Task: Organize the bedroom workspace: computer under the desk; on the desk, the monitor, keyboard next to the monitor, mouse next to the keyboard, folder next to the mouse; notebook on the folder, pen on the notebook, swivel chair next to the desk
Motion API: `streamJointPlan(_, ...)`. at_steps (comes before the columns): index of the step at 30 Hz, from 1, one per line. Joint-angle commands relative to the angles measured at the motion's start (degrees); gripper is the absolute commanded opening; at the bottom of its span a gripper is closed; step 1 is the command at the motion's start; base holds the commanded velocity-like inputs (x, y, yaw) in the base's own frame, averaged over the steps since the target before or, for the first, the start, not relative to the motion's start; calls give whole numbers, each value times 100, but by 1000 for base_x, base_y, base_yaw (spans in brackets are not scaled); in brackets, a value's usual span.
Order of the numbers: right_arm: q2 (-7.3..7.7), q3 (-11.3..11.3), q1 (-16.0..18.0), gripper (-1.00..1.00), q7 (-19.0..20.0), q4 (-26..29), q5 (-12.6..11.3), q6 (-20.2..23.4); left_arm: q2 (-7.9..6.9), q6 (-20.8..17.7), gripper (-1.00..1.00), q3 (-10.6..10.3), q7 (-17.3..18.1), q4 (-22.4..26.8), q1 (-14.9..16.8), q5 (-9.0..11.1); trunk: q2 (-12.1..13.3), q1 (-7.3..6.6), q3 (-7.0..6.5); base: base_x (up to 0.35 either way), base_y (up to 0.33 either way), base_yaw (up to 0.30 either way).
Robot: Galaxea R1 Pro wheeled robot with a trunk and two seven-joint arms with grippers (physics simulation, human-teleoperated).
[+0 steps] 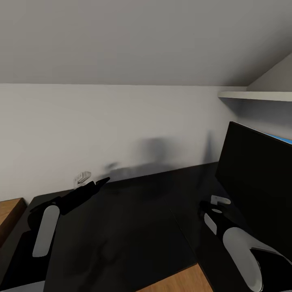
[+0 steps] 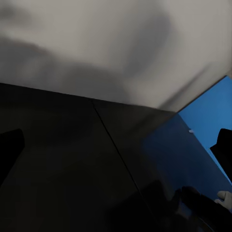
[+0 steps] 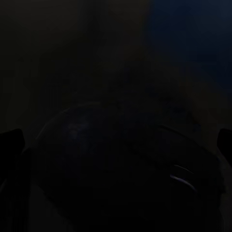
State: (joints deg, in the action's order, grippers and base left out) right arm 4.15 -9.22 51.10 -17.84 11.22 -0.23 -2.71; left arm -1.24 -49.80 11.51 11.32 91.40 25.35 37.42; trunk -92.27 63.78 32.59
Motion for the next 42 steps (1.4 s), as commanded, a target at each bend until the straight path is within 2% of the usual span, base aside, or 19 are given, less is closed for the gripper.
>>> streamJointPlan(1, -2, -27, 5, 100, 0, -6, -3, -28, 1, -30, 100, 10, 38, 1, 5, -24, -3, 0, 6, 0, 0, 0)
streamJointPlan(13, -2, -27, 5, 100, -17, -9, -3, -17, 2, -30, 100, 10, 38, 1, 5, -19, -3, 0, 6, 0, 0, 0)
streamJointPlan(20, -1, -27, 5, 100, -18, 7, -3, 285, 1, -30, 100, 10, 38, 1, 5, -20, -3, 0, 6, 0, 0, 0)
streamJointPlan(35, -2, -27, 5, 100, -26, 12, -3, 349, 1, -30, 100, 15, 41, 1, 5, -23, -3, 0, 6, 0, 0, 0)
streamJointPlan(36, -4, -27, 5, -100, -28, 12, -3, 350, 1, -30, 100, 16, 41, 1, 5, -21, -3, 0, 6, 0, 0, 0)
streamJointPlan(42, -10, -19, 5, -100, -31, 12, -3, 350, 1, -37, 100, 18, 42, 1, 5, -16, -3, 0, 6, 0, 0, 0)
